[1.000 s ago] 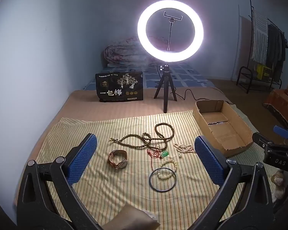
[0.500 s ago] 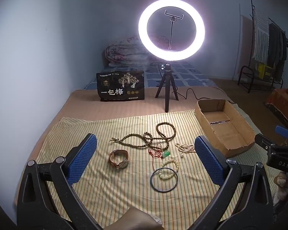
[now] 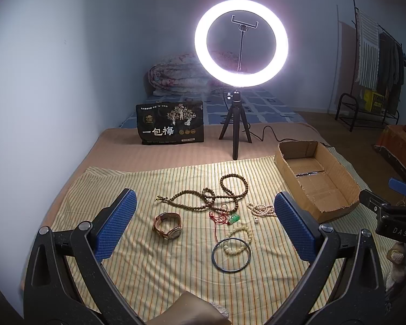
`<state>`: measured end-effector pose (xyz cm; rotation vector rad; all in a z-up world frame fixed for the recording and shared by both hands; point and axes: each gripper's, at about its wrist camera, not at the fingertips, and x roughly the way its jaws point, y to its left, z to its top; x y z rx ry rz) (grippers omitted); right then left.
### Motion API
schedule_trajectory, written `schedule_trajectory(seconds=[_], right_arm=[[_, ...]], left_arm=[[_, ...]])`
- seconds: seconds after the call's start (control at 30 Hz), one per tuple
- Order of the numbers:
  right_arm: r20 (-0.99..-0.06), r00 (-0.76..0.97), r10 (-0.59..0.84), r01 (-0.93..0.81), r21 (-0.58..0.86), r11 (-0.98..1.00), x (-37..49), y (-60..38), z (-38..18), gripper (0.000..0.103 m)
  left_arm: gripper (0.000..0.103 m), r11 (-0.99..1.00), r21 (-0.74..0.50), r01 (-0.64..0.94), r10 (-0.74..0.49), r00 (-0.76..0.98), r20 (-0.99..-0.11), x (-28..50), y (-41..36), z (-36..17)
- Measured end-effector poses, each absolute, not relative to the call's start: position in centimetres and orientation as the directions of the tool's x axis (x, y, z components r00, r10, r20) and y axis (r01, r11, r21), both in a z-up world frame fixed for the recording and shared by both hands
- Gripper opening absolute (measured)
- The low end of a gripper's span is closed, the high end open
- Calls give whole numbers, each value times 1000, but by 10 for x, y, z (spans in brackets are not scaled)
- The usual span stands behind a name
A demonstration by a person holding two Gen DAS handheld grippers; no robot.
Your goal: Organize jewelry
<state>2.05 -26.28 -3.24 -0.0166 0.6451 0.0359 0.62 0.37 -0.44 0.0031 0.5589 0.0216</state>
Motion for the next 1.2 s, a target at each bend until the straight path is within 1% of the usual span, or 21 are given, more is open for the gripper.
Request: schedule_trajectory(seconds=[1.2], right_arm=[[-625,780,34,-31,16,999,22,-263,-37,103]], left_arm=[[103,1000,12,-20,24,849,-528,4,1,-5]])
